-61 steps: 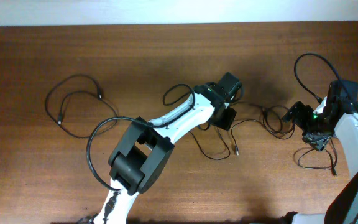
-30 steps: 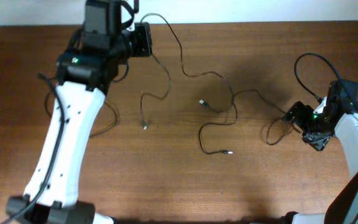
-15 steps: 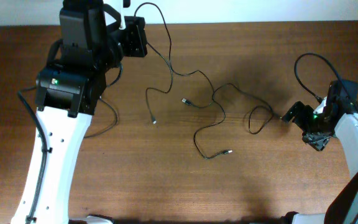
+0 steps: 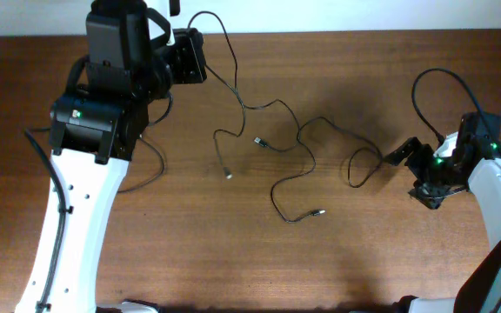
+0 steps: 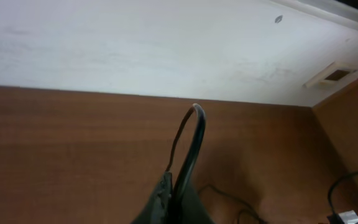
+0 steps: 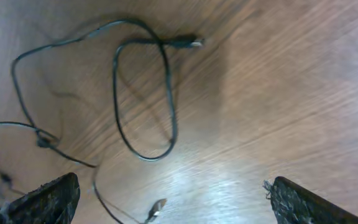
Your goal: Untangle cables
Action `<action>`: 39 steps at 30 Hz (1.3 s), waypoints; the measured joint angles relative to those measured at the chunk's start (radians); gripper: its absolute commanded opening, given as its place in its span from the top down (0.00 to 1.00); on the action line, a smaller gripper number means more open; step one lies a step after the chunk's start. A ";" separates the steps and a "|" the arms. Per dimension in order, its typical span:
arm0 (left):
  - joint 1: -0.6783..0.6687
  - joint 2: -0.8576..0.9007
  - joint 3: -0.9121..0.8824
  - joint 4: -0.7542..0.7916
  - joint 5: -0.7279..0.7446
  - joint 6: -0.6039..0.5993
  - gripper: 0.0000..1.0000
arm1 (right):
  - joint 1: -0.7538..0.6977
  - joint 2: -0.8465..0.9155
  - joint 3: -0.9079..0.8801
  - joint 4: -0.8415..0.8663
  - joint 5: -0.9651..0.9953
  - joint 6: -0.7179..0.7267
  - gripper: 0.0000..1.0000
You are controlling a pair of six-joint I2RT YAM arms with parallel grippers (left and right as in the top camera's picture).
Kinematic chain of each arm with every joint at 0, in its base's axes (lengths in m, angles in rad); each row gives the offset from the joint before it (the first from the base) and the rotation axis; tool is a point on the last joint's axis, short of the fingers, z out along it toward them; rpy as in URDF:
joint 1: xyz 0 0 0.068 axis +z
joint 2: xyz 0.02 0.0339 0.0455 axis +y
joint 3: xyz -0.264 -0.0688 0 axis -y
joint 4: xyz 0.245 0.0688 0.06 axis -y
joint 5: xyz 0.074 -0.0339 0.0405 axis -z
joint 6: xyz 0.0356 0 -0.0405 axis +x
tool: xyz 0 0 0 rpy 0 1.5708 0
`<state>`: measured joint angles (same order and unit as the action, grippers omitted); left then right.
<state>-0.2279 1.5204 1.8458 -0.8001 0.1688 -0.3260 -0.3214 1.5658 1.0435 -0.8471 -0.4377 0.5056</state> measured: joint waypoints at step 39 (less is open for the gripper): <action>0.138 -0.032 -0.004 0.248 -0.312 -0.190 1.00 | 0.225 0.367 0.028 0.490 -0.079 0.163 0.96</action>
<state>-0.0895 1.4879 1.8420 -0.5526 -0.1429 -0.5159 -0.0963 1.9327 1.0718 -0.3569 -0.5167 0.6685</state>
